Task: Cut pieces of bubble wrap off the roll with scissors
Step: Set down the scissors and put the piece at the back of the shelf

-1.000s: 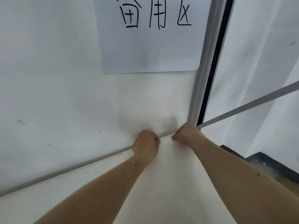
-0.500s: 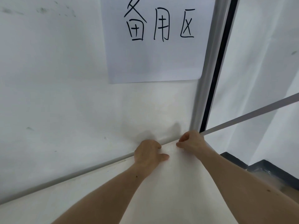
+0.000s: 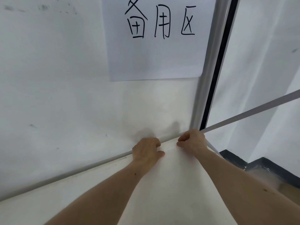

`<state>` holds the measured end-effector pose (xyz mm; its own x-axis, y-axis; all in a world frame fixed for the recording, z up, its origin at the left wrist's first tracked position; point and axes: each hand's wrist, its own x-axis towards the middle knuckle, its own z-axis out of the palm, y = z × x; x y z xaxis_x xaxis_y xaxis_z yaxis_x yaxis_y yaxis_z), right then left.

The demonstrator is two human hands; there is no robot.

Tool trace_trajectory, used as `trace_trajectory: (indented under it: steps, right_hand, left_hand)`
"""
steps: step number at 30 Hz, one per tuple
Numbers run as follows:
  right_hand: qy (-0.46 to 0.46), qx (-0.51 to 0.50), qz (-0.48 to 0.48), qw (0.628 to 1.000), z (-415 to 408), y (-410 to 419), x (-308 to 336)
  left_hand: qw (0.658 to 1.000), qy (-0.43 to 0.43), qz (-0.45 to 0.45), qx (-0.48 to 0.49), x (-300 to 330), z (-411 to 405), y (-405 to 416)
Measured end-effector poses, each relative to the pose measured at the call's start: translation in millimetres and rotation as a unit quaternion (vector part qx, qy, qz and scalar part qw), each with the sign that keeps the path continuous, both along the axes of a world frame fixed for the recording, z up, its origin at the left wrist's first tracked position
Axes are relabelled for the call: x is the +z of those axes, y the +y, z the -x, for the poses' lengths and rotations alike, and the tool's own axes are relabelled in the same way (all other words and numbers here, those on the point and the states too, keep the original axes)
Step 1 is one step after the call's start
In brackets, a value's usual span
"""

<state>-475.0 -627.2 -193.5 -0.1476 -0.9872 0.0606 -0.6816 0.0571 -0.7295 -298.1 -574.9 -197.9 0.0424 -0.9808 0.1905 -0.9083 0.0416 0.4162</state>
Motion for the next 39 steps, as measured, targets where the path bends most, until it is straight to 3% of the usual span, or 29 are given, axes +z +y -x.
trace_trajectory:
  steps: [5, 17, 22, 27, 39]
  right_hand:
    - [0.011, 0.005, -0.003, 1.0, 0, 2, 2]
    - [0.018, 0.069, 0.002, 0.997, 1, 11, 13]
    - [0.137, 0.155, -0.006, 0.978, 10, 18, 13]
    - [0.177, 0.133, 0.055, 0.974, 3, 11, 5]
    - [0.162, 0.137, 0.067, 0.975, 4, 7, 0]
  left_hand:
    - [0.999, 0.032, 0.0, 0.014, -3, 0, 2]
    - [1.0, -0.004, 0.002, -0.012, 0, -2, 6]
    - [1.0, -0.006, 0.01, 0.001, -4, -3, 7]
    - [1.0, 0.007, 0.017, 0.013, -6, -3, 7]
    - [0.999, 0.029, -0.002, 0.022, -1, -4, 10]
